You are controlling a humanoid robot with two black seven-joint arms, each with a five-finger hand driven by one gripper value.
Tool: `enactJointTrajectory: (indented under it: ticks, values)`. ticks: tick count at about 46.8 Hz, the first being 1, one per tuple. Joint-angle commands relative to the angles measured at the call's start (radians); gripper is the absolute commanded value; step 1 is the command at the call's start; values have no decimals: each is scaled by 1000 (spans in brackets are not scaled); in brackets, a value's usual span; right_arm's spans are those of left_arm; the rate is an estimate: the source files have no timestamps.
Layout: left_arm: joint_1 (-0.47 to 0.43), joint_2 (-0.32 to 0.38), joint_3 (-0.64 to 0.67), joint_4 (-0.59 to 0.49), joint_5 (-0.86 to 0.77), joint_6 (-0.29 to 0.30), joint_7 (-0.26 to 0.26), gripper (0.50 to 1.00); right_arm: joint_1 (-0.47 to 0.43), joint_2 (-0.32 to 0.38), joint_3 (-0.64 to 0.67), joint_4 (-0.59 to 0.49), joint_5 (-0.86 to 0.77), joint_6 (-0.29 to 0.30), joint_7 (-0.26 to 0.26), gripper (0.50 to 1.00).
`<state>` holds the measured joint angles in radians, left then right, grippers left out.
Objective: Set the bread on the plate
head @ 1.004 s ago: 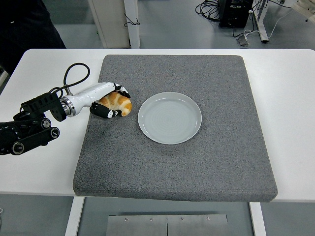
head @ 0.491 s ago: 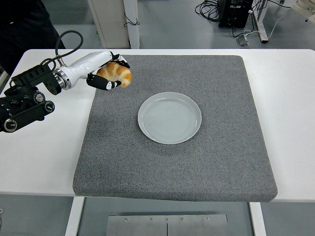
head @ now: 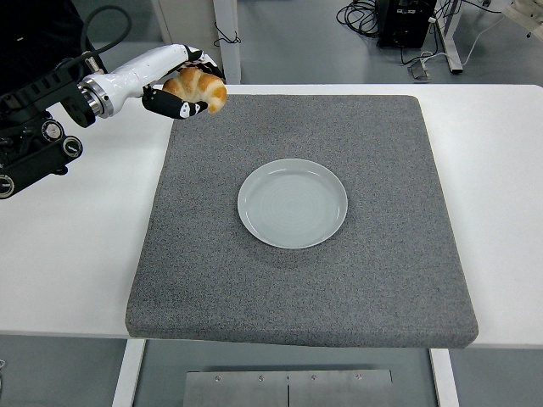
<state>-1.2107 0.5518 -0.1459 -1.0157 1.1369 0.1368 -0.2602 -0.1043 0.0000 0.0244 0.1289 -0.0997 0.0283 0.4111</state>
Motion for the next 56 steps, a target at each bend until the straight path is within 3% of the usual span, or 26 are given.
enactJointTrajectory:
  ticks: [1,15,36,56]
  values:
    - [-4,-3,0,-9,1,0,-1,569,0,0,0,0,0,1,2,1000]
    - [-16,-47,2,-69,4,1,1,575,0,0,0,0,0,1,0,1000]
    - [-3,-174,14,-87,57,7,7,578,0,0,0,0,0,1,0,1000]
    - [45,-207,15,-87,130,13,6,580,0,0,-1,0,0,1,0,1000]
